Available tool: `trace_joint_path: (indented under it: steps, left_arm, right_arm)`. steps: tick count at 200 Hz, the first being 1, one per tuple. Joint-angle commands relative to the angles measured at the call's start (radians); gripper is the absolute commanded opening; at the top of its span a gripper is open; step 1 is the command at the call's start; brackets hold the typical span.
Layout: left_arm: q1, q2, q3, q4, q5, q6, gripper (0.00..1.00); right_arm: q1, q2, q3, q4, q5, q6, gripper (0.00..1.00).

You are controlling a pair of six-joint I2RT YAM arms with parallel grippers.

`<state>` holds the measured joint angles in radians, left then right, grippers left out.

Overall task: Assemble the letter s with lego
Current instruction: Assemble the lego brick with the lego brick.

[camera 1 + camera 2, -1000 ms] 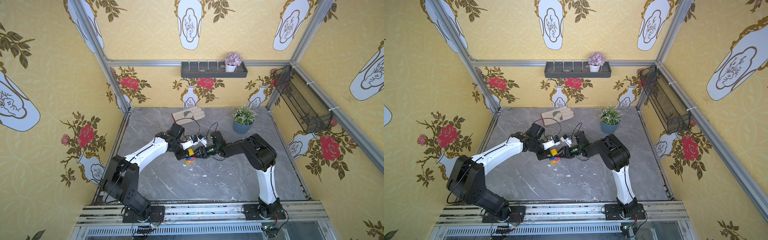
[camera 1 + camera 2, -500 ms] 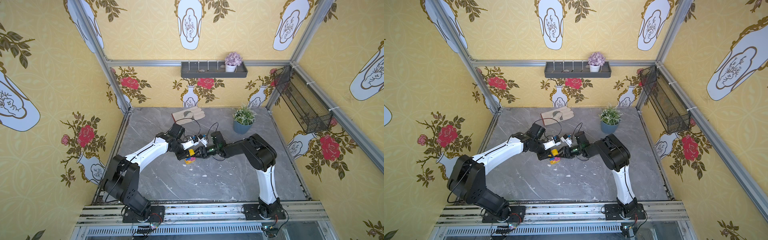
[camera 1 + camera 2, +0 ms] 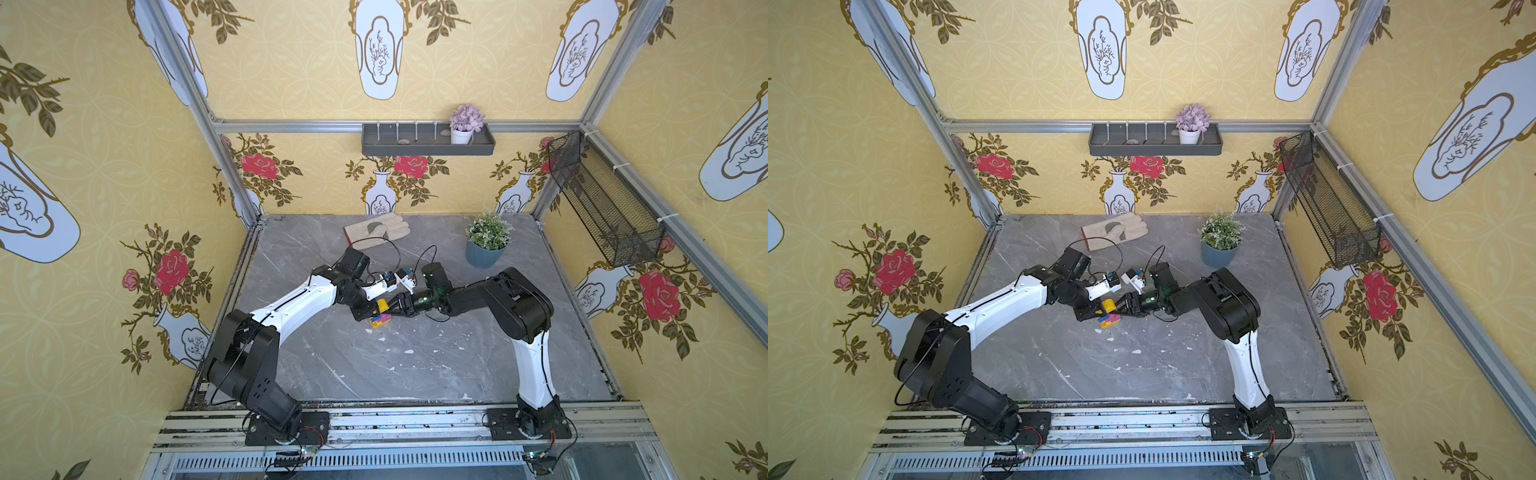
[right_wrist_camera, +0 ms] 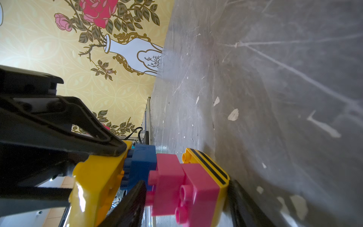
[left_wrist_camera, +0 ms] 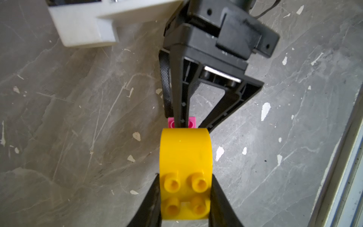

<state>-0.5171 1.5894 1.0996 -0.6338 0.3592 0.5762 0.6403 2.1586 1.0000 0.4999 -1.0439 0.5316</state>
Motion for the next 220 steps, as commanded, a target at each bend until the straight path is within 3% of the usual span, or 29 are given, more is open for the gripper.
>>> trace_joint_path:
  steps: [1,220]
  left_arm:
    - [0.000,0.012,0.001,0.017,-0.011,0.010,0.11]
    - [-0.006,0.001,-0.003,0.002,-0.011,0.011,0.12]
  right_arm:
    - [-0.007,0.053,-0.029,-0.312,0.274,-0.051,0.67]
    - [-0.013,0.063,-0.035,-0.297,0.278,-0.048,0.63]
